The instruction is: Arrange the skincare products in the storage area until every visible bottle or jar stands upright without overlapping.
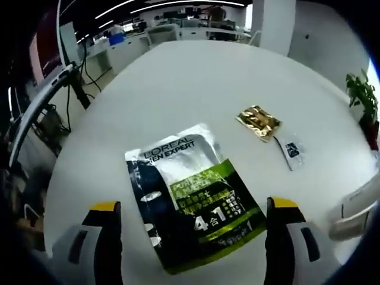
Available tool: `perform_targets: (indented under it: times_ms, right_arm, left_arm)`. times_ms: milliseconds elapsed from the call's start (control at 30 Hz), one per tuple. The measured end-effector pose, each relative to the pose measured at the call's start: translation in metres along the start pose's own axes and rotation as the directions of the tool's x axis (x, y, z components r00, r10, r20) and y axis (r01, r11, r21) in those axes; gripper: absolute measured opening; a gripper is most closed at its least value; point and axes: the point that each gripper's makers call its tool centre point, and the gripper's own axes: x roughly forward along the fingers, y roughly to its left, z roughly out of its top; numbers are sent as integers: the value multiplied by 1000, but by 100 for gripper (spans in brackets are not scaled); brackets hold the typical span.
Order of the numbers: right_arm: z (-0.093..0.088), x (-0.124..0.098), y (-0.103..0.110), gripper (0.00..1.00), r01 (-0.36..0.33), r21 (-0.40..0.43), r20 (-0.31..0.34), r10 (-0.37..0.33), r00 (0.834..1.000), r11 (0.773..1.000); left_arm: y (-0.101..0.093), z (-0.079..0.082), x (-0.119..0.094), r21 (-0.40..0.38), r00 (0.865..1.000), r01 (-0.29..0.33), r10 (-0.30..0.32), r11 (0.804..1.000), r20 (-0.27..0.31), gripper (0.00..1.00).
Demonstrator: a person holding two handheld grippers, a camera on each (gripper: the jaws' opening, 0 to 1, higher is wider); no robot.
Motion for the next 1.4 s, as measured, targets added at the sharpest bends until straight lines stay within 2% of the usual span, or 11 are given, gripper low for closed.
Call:
perform_targets:
  times_ms: [200, 300, 600, 633, 667, 700, 733, 867, 967, 1200, 1400]
  right_arm:
    - [-1, 0, 0, 94, 0, 3, -6, 0, 1000, 1000]
    - [-2, 1, -1, 94, 1, 5, -14, -1, 1000, 1000]
    - [-2, 1, -3, 93, 17, 0, -11, -17, 1000, 1000]
    - [-2, 1, -4, 93, 17, 1, -10, -17, 1000, 1000]
    - [-2, 1, -4, 93, 18, 3, -10, -18, 1000, 1000]
    - [-2, 1, -4, 93, 18, 3, -11, -18, 1000, 1000]
    - [-3, 1, -4, 93, 17, 0, -13, -17, 1000, 1000]
    - [-3, 1, -2, 93, 15, -11, -20, -15, 1000, 1000]
    - [-4, 1, -2, 93, 15, -13, -22, -16, 1000, 1000]
    - [-4, 2, -2, 93, 15, -17, -26, -16, 1000, 1000]
    - [-3, 1, 0, 93, 11, -22, -23, -12, 1000, 1000]
  left_arm:
    - [0, -6, -3, -26, 1000, 1, -1, 1000, -16, 93]
    - [-2, -3, -3, -1, 1000, 11, -11, 1000, 2, 91]
    - [-7, 8, -1, 57, 995, 50, -55, 997, 84, 72]
    - [-8, 12, 0, 63, 993, 50, -56, 997, 102, 67]
    - [-9, 17, 0, 88, 990, 54, -65, 995, 128, 54]
    - [-12, 21, 0, 119, 983, 64, -83, 991, 165, 52]
    - [-11, 14, 0, 112, 988, 47, -63, 993, 142, 53]
    - [-9, 14, 4, 135, 984, 65, -86, 989, 154, 49]
    - [-11, 14, 0, 185, 980, 68, -100, 980, 169, 31]
    - [-17, 12, -3, 224, 980, 107, -141, 969, 142, 15]
    - [-21, 14, -16, 259, 967, 137, -185, 956, 174, 10]
